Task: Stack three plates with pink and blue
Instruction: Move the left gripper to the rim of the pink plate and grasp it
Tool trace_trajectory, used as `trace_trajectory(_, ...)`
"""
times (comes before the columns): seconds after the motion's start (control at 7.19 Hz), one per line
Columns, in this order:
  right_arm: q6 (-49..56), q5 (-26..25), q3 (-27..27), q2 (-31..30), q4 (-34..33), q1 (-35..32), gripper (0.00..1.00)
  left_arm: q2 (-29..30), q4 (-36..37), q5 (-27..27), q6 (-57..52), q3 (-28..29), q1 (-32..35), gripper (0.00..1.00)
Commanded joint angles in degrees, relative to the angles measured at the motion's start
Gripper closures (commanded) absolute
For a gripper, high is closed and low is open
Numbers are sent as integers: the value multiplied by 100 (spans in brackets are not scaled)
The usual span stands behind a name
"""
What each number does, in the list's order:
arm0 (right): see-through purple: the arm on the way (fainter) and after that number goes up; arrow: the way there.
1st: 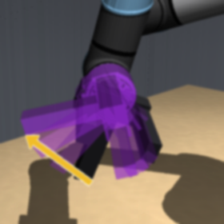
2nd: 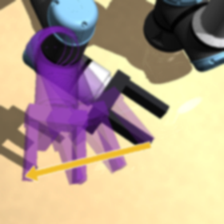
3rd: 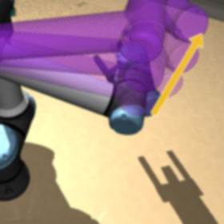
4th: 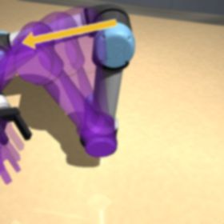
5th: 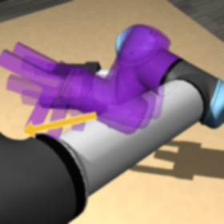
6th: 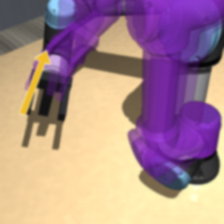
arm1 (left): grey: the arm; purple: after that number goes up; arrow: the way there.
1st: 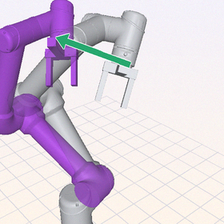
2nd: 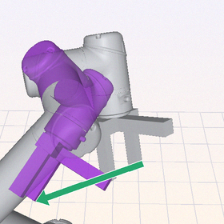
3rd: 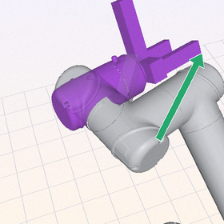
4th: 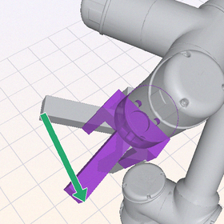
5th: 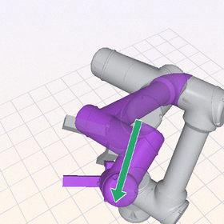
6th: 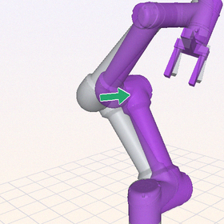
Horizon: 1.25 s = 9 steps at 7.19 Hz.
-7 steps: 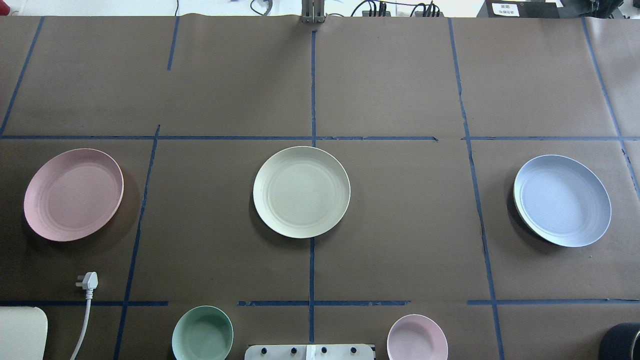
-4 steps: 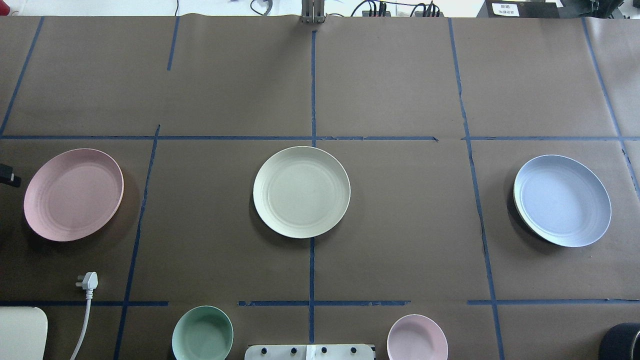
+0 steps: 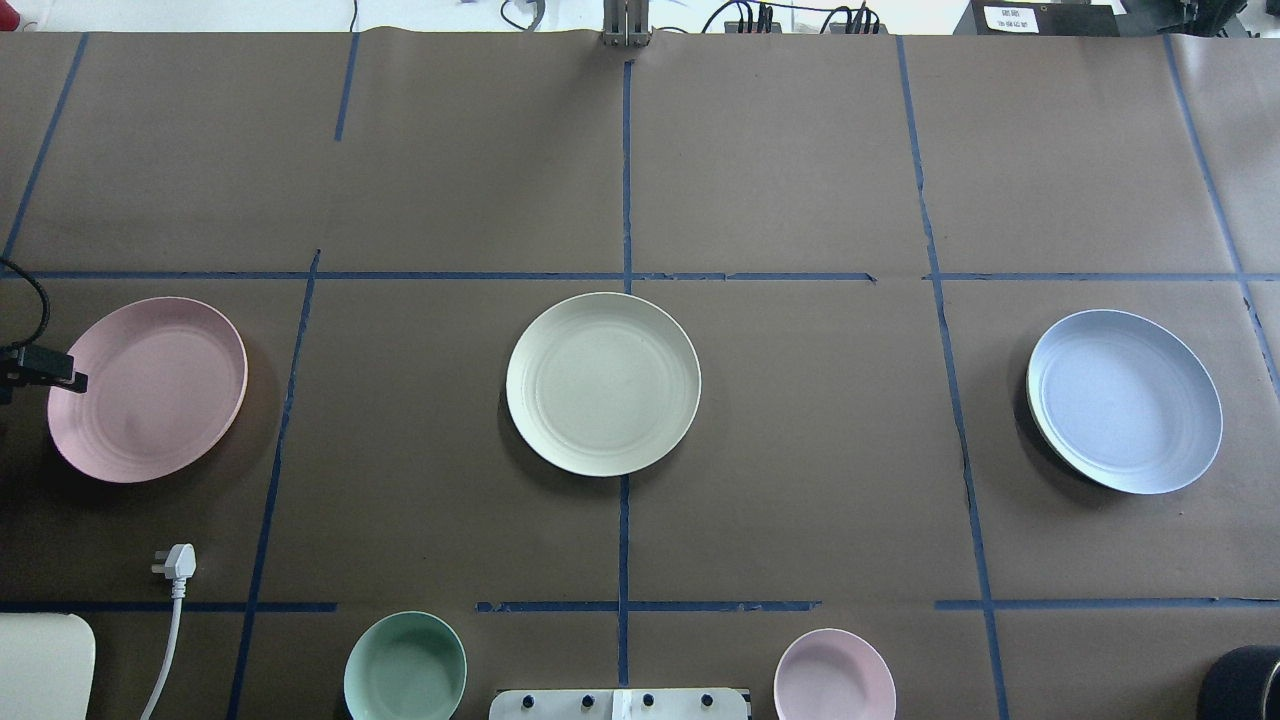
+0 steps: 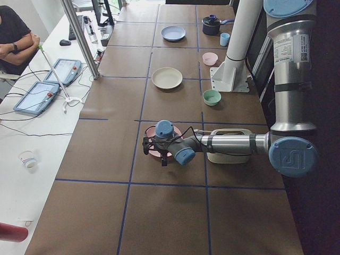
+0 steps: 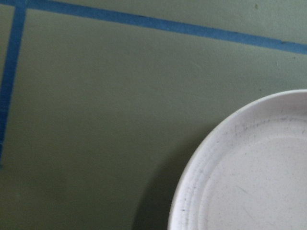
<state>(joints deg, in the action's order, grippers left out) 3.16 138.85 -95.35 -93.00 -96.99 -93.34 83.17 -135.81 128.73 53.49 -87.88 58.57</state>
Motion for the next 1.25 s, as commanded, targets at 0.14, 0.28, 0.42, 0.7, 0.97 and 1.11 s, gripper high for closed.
trace_trajectory(0.14,0,-7,-1,2,-4,0,0,6,-25,-33,38,25,-82,27)
trace_trajectory(0.28,0,-7,-1,2,-4,0,0,6,-25,-41,30,25,-82,47)
trace_trajectory(0.42,0,-7,-1,2,-4,0,0,6,-25,-33,30,16,-82,65)
trace_trajectory(0.7,-9,11,-9,10,-4,0,0,6,-16,11,47,-18,-82,96)
trace_trajectory(0.97,0,-6,-62,-7,-4,0,0,-20,28,273,56,-71,-47,100)
trace_trajectory(1.11,-8,-7,-62,-7,-4,-9,0,-47,45,858,56,-202,75,100)
